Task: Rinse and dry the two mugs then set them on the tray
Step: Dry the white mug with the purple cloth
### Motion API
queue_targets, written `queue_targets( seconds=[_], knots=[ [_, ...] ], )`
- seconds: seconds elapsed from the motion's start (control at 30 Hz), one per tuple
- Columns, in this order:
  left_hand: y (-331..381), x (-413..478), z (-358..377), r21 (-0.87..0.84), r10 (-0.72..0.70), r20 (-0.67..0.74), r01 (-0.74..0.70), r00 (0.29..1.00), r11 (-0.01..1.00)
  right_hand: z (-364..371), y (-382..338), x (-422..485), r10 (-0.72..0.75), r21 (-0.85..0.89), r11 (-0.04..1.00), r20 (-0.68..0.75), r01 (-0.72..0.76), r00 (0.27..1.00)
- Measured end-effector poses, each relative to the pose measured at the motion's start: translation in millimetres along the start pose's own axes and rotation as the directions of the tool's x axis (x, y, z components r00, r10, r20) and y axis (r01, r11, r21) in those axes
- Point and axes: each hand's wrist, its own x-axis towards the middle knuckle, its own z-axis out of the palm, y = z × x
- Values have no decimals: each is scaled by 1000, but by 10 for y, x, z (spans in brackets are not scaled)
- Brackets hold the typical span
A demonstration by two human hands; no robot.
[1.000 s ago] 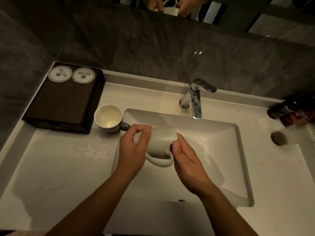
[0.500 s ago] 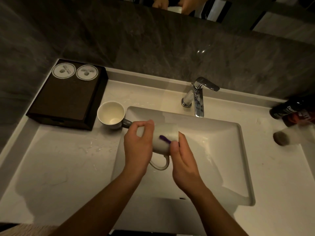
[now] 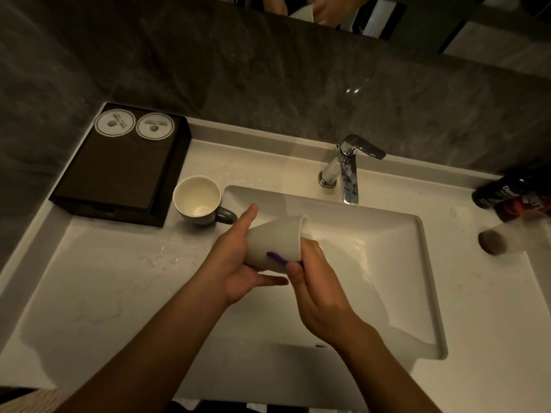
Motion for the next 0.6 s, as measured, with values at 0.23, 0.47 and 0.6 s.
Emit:
queue_targets(
  seconds=[0.23,0.47,0.6],
  knots=[
    [-90,-60,57,47,308,-133,-305,942,951,55,47,-20,17,42,999,3,-17,1000],
    [-320,-146,-35,523,860,67,-752,506,401,-106,-162,100,413,431,813,48,-392,909],
    [-322,31,-296,573,804,593,-725,44,-382,-292,-141,234,477,796,470,134,-381,868]
  ],
)
